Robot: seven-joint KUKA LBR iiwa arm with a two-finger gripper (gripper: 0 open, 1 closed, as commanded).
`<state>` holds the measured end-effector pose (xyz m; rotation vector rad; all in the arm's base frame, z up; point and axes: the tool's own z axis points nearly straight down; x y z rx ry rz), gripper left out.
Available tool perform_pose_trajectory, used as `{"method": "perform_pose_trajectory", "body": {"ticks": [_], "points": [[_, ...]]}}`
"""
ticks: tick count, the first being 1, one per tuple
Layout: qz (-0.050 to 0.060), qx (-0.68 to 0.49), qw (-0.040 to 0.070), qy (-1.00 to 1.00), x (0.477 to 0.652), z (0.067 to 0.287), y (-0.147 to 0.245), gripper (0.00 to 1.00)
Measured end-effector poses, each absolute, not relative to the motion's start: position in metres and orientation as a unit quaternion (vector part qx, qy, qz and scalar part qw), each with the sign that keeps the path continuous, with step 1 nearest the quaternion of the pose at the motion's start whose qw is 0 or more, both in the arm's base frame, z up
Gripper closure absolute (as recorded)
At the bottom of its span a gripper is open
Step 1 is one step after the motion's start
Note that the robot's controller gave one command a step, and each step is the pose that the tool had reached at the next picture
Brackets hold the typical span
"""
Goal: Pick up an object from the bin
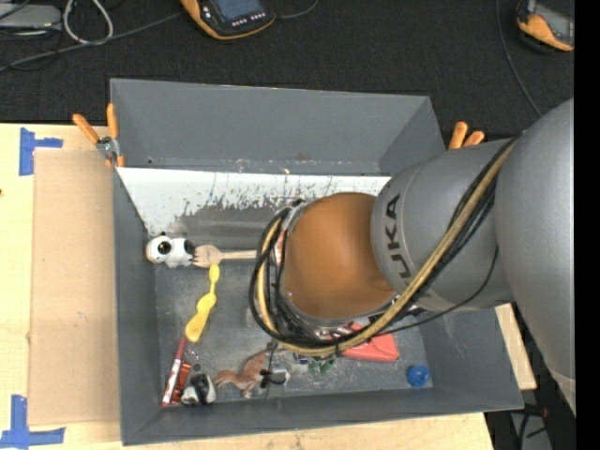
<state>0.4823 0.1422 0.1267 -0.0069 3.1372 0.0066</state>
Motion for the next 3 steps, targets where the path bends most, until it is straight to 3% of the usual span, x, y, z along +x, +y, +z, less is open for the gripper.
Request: {"method": "perform_pose_trajectory", "body": {"ticks": [1, 2, 3], "points": [[0.001, -0.072, -0.002, 0.997, 0.478, 0.122, 0.141, 0.00], [0.001, -0.112, 0.002, 0.994, 0.490, 0.067, 0.144, 0.00], [0.001, -0.135, 0.000, 0.991, 0.500, 0.069, 0.151, 1.00]]}}
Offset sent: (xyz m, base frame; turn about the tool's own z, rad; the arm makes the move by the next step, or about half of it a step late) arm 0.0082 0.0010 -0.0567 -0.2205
